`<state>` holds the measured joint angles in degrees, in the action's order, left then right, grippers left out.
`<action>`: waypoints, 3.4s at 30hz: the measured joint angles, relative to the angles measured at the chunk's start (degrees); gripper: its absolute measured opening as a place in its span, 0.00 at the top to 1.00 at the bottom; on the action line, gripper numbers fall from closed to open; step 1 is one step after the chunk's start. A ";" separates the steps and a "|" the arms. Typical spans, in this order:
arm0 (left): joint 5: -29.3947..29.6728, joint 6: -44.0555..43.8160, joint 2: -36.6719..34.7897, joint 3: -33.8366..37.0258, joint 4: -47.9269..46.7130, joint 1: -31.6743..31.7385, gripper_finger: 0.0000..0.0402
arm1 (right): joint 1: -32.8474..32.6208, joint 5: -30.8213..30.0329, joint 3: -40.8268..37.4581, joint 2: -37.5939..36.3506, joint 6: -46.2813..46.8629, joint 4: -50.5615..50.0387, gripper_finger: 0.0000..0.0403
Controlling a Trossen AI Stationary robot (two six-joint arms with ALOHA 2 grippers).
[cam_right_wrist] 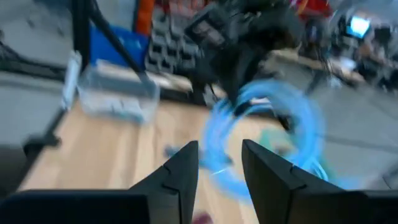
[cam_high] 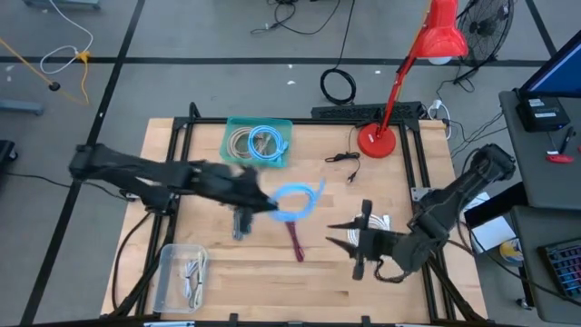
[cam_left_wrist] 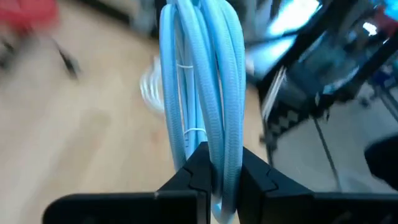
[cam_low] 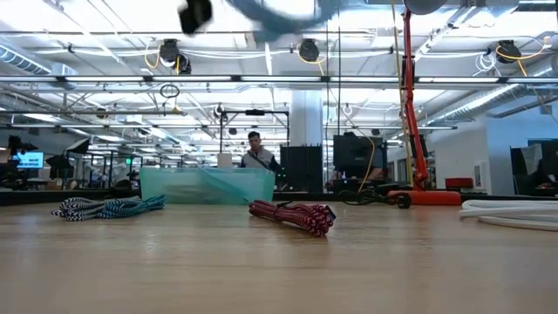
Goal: Pick & Place USB Port
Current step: Put the blue HDMI cable into the green bin
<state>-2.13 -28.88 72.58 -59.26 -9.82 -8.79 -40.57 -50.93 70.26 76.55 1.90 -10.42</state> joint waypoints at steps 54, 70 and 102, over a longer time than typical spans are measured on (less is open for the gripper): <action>9.48 15.33 -13.99 15.88 31.51 -3.49 0.92 | 27.52 38.96 -28.48 -1.18 2.01 68.74 0.40; 8.42 15.32 -5.40 15.58 39.59 -1.76 0.92 | 27.90 38.94 -28.48 -1.18 2.99 68.08 0.39; 19.52 18.24 -17.51 15.45 22.72 -5.72 0.65 | 27.88 38.69 -28.46 -1.22 15.23 63.74 0.89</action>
<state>17.39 -10.65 55.07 -43.81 12.90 -14.51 -12.69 -12.24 41.80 75.33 17.12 53.32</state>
